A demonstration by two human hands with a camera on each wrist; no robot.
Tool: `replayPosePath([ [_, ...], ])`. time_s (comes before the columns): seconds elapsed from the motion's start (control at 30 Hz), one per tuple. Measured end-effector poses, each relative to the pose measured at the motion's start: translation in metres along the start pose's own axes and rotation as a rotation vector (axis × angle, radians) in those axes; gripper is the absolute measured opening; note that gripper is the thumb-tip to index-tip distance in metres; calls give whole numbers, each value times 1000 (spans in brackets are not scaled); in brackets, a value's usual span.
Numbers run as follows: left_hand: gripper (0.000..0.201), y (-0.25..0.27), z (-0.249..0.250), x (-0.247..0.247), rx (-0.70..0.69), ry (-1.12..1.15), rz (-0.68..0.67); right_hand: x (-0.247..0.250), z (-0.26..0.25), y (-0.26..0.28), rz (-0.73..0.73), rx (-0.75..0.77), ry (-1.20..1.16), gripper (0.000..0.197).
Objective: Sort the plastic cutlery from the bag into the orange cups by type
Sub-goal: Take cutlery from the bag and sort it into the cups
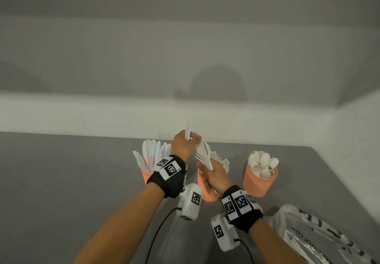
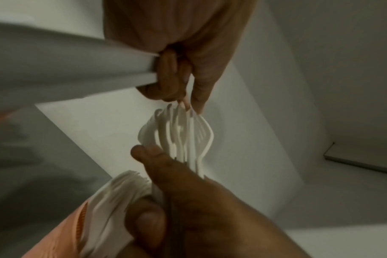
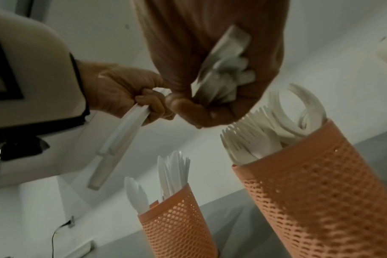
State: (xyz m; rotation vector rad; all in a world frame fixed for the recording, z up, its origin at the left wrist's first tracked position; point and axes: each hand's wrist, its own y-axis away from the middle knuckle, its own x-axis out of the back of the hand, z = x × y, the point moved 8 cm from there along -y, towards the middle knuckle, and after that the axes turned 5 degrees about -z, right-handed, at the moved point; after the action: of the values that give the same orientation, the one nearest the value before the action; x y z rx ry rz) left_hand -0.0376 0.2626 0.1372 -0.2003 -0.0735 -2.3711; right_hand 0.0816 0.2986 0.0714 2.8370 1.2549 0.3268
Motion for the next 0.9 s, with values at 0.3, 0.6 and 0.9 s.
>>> replayPosePath([
  [0.3, 13, -3, -3, 3, 14, -9, -30, 0, 2, -1, -29, -38, -80, 22],
  [0.6, 29, -14, -24, 1, 103, -52, 7, 4, 5, -11, 9, 64, 89, 24],
  [0.9, 22, -14, -15, 3, -24, 46, 111, 11, 19, -3, 38, -111, -261, 47],
])
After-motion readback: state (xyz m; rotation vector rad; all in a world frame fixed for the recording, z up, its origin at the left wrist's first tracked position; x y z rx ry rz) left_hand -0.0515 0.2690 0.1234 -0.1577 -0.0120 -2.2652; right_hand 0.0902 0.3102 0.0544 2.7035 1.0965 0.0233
